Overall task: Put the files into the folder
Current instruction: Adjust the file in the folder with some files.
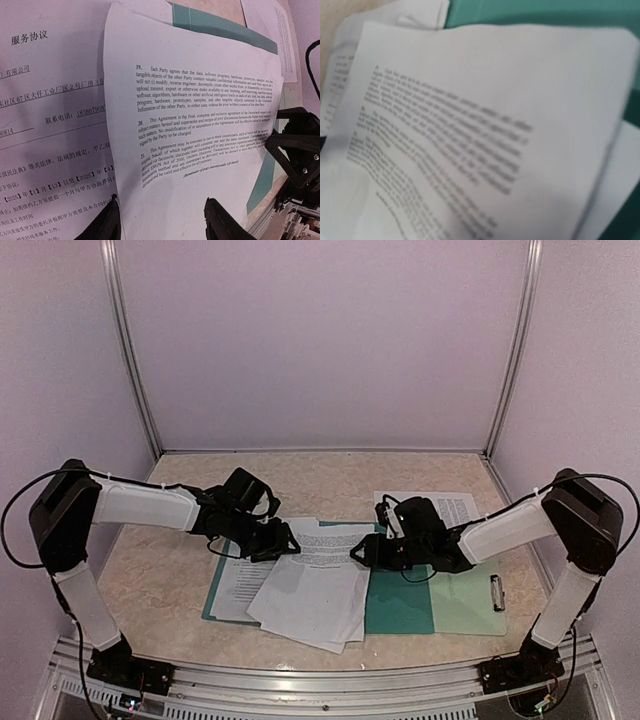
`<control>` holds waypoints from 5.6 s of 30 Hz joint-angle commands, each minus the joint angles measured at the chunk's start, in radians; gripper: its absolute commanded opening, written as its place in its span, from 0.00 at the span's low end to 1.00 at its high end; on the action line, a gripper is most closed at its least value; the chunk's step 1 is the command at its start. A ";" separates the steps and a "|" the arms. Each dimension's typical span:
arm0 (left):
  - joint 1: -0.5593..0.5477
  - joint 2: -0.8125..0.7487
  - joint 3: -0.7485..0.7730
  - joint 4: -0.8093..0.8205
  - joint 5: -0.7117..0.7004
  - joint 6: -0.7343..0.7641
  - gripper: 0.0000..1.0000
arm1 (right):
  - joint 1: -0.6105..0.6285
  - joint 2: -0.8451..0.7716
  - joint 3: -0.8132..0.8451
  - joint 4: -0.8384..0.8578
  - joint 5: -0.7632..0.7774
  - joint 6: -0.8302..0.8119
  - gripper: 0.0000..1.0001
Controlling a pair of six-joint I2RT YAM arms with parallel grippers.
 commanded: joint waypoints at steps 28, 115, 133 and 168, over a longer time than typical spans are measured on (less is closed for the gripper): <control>-0.031 -0.157 -0.147 -0.153 -0.041 -0.068 0.55 | -0.046 -0.025 0.018 -0.066 0.034 -0.052 0.28; -0.121 -0.202 -0.306 -0.043 0.051 -0.230 0.55 | 0.476 -0.175 -0.140 -0.235 0.187 0.294 0.59; -0.137 -0.231 -0.283 -0.079 0.020 -0.228 0.55 | 0.511 -0.163 -0.024 -0.460 0.305 0.250 0.59; -0.147 -0.232 -0.262 -0.107 -0.017 -0.212 0.55 | 0.588 -0.085 0.076 -0.514 0.317 0.270 0.58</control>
